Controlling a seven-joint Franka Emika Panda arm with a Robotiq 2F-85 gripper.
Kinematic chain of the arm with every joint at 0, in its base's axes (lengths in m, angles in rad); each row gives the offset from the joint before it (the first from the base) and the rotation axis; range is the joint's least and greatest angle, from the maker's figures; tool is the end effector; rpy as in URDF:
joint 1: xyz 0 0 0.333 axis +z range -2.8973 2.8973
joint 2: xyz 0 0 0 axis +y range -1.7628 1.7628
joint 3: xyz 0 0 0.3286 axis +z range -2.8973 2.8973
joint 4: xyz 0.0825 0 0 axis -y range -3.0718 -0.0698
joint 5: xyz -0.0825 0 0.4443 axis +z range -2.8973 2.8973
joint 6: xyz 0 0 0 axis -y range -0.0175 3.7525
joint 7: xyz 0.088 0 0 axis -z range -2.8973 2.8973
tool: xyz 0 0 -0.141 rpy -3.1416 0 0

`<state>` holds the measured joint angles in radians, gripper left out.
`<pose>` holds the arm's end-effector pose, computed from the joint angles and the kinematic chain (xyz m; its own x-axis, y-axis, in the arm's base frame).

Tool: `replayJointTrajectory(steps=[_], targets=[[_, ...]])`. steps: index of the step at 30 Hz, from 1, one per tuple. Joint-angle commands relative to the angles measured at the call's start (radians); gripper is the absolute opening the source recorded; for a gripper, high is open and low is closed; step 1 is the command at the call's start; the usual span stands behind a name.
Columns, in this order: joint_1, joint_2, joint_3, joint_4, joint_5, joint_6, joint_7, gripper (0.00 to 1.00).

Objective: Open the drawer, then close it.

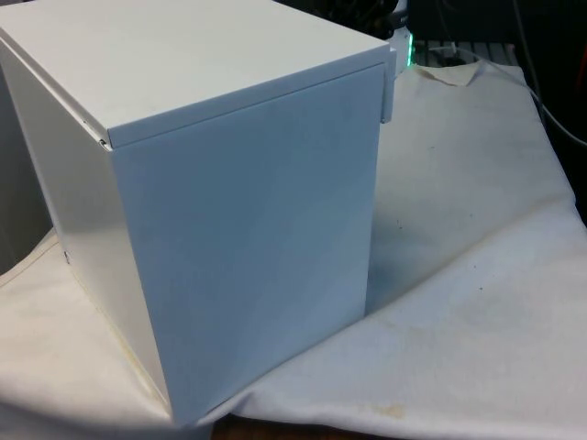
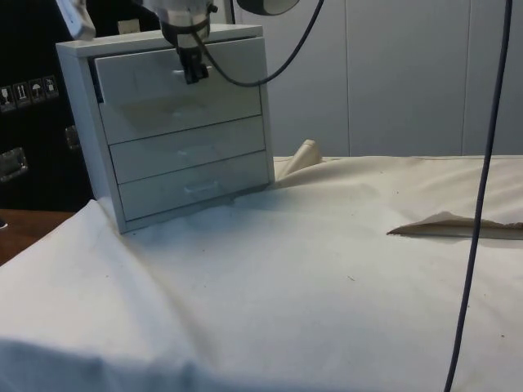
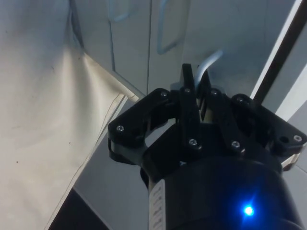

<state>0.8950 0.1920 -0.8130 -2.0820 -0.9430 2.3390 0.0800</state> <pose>0.6452 0.0264 0.3358 0.8071 0.5772 -0.1240 0.4657 -0.4934 0.7346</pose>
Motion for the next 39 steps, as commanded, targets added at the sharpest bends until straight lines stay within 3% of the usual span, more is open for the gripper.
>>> replayJointTrajectory(steps=[1,2,6,9,10,11,18,19,20,22,27,28,29,35,36,37,39], targets=[[0.000,-0.001,0.000,-0.001,-0.002,0.000,0.000,0.02],[0.017,-0.040,-0.005,-0.036,-0.039,-0.011,0.023,0.02],[0.022,-0.037,0.004,-0.033,-0.050,-0.023,0.020,0.02],[0.023,-0.042,0.012,-0.037,-0.064,-0.035,0.020,0.02],[0.006,-0.013,0.016,-0.010,-0.035,-0.023,0.002,0.02],[0.022,-0.047,0.014,-0.041,-0.068,-0.038,0.023,0.02],[0.024,-0.077,0.018,-0.068,-0.086,-0.043,0.045,0.02],[0.008,-0.038,0.020,-0.030,-0.050,-0.029,0.016,0.02],[0.024,-0.079,0.018,-0.070,-0.088,-0.043,0.045,0.02],[0.028,-0.078,0.022,-0.068,-0.095,-0.049,0.043,0.02],[0.025,-0.095,0.032,-0.083,-0.119,-0.062,0.049,0.02],[0.010,-0.056,0.033,-0.047,-0.083,-0.045,0.025,0.02],[0.025,-0.097,0.032,-0.085,-0.122,-0.063,0.050,0.02],[0.027,-0.105,0.034,-0.094,-0.141,-0.069,0.053,0.02],[0.011,-0.062,0.034,-0.055,-0.101,-0.045,0.026,0.02],[0.028,-0.107,0.034,-0.097,-0.147,-0.071,0.054,0.02],[0.028,-0.109,0.034,-0.100,-0.152,-0.073,0.055,0.02]])
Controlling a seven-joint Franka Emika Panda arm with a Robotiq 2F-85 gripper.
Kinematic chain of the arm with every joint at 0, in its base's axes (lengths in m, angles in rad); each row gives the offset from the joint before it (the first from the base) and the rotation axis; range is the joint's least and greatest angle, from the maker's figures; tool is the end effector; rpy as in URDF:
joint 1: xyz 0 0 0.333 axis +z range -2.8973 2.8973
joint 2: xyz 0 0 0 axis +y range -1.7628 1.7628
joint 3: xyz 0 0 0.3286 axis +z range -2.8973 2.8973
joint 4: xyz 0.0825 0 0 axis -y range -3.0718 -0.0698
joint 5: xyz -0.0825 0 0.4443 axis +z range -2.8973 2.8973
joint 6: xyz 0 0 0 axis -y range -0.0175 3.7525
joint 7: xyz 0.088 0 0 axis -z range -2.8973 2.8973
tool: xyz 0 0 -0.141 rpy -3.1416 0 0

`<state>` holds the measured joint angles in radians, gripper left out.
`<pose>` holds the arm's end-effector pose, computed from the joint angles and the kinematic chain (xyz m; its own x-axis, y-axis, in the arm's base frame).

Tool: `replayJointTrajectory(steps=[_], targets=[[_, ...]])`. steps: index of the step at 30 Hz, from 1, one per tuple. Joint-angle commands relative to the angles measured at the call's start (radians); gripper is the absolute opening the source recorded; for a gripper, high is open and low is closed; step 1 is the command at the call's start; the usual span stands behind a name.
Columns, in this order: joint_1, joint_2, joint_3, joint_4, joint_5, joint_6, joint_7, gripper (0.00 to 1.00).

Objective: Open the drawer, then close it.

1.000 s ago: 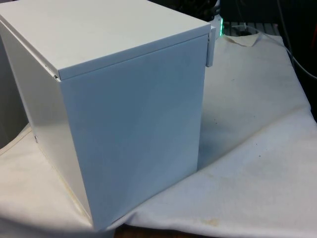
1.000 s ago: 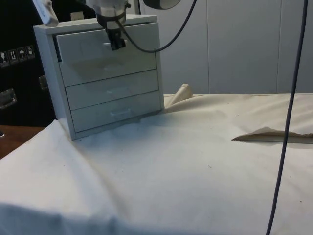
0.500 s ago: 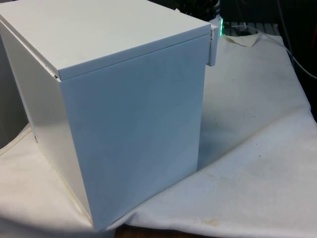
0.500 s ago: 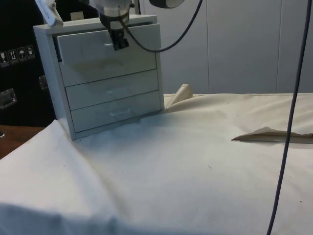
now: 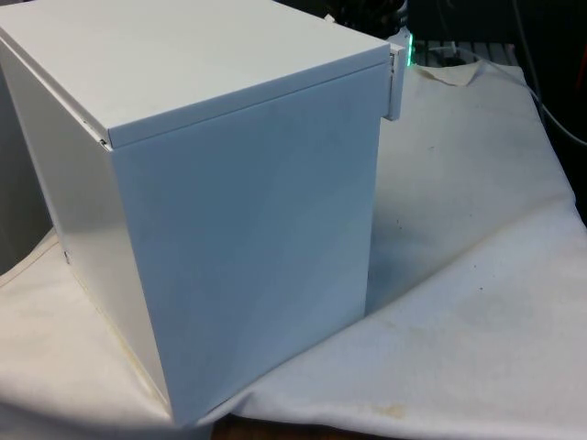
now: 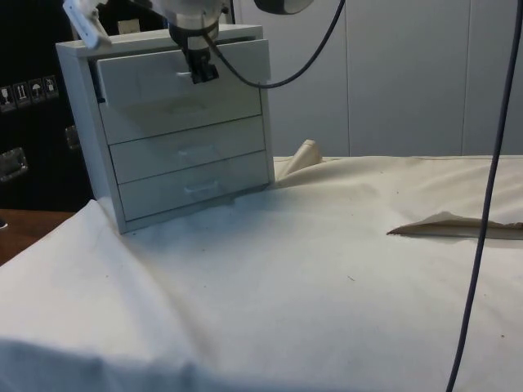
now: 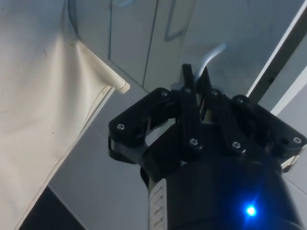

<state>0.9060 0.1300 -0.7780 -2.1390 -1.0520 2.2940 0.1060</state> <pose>0.6253 0.0413 0.3323 0.7712 0.6123 -0.1743 0.5066 -0.4245 0.7504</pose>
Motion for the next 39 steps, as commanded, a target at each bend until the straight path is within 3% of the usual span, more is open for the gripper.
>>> replayJointTrajectory(steps=[1,4,5,6,12,14,15,16,19,22,29,30,31,32,38,39], targets=[[0.017,-0.048,-0.001,-0.043,-0.045,-0.028,0.029,0.02],[0.017,-0.050,-0.002,-0.047,-0.054,-0.030,0.031,0.02],[0.000,-0.001,0.000,-0.001,-0.009,-0.002,0.002,0.02],[0.016,-0.051,-0.002,-0.049,-0.056,-0.030,0.031,0.02],[0.018,-0.029,0.010,-0.028,-0.050,-0.037,0.024,0.02],[0.017,-0.017,0.027,-0.011,-0.042,-0.057,0.020,0.02],[0.002,-0.003,0.021,-0.003,-0.029,-0.029,0.011,0.02],[0.015,-0.015,0.035,-0.007,-0.041,-0.067,0.019,0.02],[0.008,-0.012,0.064,0.008,-0.037,-0.105,0.016,0.02],[0.003,-0.011,0.071,0.008,-0.030,-0.108,0.019,0.02],[0.011,-0.026,0.107,0.001,-0.045,-0.167,0.035,0.02],[0.011,-0.031,0.110,-0.006,-0.047,-0.170,0.039,0.02],[0.003,-0.015,0.110,0.007,-0.030,-0.165,0.033,0.02],[0.010,-0.036,0.113,-0.015,-0.050,-0.173,0.045,0.02],[0.013,-0.070,0.124,-0.066,-0.064,-0.177,0.089,0.02],[0.003,-0.044,0.121,-0.042,-0.046,-0.168,0.076,0.02]])
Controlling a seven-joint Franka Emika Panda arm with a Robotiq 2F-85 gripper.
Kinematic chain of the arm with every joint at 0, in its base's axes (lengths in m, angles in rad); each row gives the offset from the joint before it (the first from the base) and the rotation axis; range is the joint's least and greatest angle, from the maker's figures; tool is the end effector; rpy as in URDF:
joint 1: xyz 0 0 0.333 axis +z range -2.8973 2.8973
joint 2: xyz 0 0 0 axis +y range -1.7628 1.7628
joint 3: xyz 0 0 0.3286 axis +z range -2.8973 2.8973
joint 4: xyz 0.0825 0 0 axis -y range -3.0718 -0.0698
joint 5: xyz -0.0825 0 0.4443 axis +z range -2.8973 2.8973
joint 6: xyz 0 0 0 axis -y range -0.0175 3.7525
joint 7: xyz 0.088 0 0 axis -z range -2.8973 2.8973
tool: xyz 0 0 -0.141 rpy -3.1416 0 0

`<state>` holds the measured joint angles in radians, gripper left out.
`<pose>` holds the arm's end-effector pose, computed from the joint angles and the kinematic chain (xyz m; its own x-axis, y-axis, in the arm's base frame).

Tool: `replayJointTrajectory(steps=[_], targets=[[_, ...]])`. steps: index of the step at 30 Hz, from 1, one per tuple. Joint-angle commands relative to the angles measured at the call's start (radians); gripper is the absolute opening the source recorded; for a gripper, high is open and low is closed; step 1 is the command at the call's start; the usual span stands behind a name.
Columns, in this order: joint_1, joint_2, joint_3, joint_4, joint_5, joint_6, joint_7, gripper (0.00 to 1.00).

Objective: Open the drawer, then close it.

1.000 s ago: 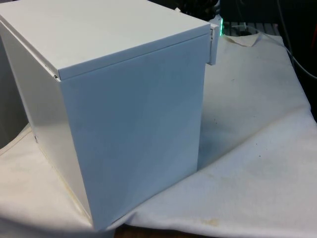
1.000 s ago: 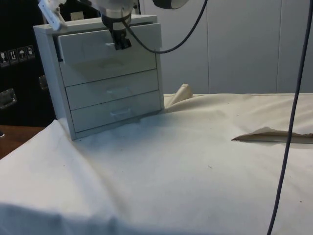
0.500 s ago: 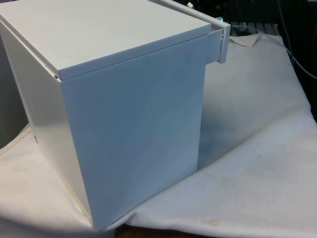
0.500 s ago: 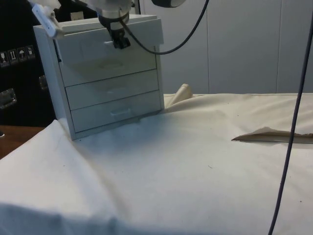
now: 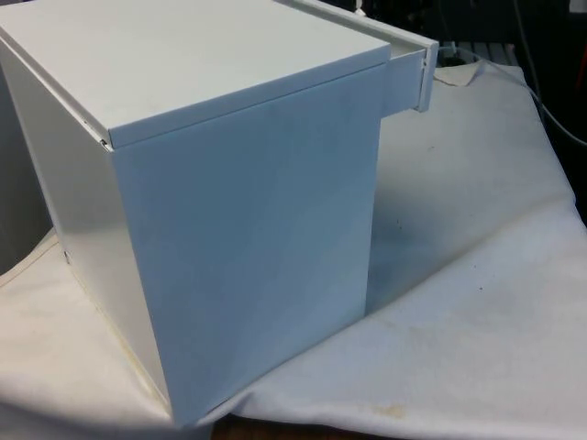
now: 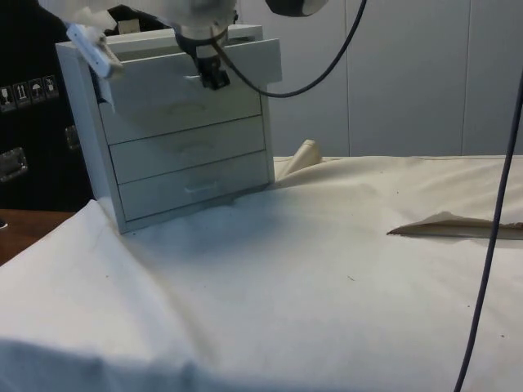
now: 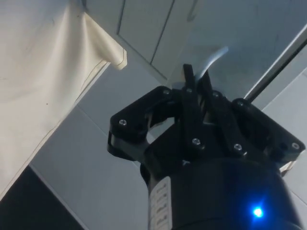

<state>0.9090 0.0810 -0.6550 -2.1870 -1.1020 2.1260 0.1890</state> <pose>0.5930 0.0867 0.3238 0.7796 0.5820 -0.2314 0.5111 -0.3777 0.7721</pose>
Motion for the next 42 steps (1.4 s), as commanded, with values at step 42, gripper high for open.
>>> replayJointTrajectory(steps=[42], targets=[[0.013,-0.089,0.050,-0.087,-0.048,-0.054,0.099,0.02]])
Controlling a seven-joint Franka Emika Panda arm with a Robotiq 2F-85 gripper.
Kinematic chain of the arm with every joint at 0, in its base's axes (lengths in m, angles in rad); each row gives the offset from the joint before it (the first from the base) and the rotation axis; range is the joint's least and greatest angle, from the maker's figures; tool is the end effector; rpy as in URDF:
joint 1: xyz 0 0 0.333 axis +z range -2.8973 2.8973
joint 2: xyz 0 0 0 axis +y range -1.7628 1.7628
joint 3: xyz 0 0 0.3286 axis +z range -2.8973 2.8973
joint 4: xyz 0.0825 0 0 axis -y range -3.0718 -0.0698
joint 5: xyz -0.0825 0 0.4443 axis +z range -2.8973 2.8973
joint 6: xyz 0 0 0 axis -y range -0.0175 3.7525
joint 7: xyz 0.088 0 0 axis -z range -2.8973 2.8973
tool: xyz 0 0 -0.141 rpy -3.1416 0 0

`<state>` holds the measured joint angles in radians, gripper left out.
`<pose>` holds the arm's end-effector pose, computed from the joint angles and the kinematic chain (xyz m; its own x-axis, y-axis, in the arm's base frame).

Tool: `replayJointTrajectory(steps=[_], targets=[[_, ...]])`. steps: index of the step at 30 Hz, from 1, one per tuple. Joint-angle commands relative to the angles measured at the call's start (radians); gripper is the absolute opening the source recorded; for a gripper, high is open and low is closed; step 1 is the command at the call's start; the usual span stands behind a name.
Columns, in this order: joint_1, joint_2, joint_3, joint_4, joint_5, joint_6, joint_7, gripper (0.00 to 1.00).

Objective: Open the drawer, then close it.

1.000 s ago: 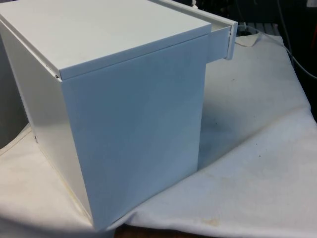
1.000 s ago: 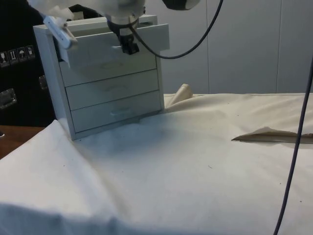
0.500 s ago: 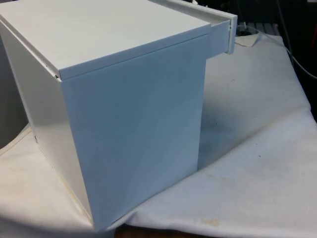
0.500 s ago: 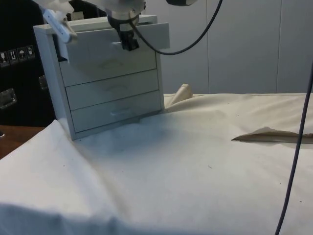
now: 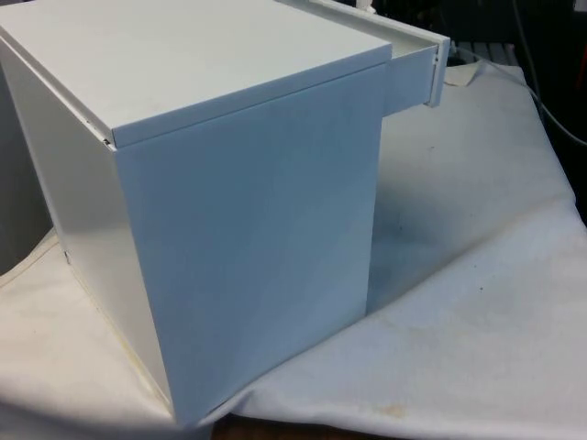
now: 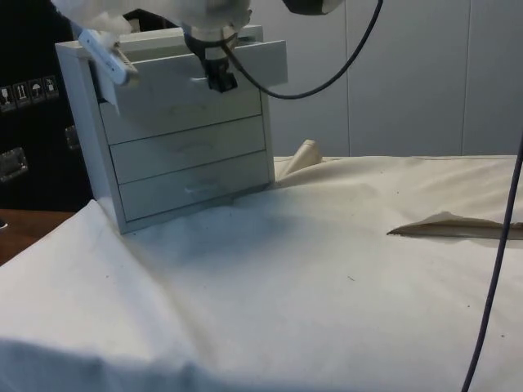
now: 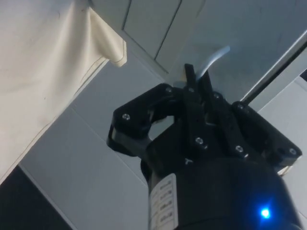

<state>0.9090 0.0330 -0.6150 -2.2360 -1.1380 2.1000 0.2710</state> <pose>0.5742 0.1005 0.3217 0.7914 0.5801 -0.1929 0.4778 -0.3901 0.7871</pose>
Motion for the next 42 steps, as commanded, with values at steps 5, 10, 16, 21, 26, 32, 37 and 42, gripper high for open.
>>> replayJointTrajectory(steps=[5,10,16,21,26,32,37,42], targets=[[0.013,-0.053,0.026,-0.046,-0.010,-0.044,0.025,0.02],[0.012,-0.074,0.056,-0.056,-0.004,-0.072,0.032,0.02],[0.009,-0.091,0.089,-0.072,-0.001,-0.097,0.052,0.02],[0.008,-0.109,0.118,-0.093,0.001,-0.115,0.075,0.02],[0.007,-0.127,0.147,-0.115,0.003,-0.134,0.097,0.02],[0.004,-0.124,0.177,-0.128,0.010,-0.140,0.123,0.02],[0.003,-0.117,0.193,-0.132,0.011,-0.141,0.140,0.02],[0.003,-0.118,0.201,-0.133,0.009,-0.143,0.146,0.02]])
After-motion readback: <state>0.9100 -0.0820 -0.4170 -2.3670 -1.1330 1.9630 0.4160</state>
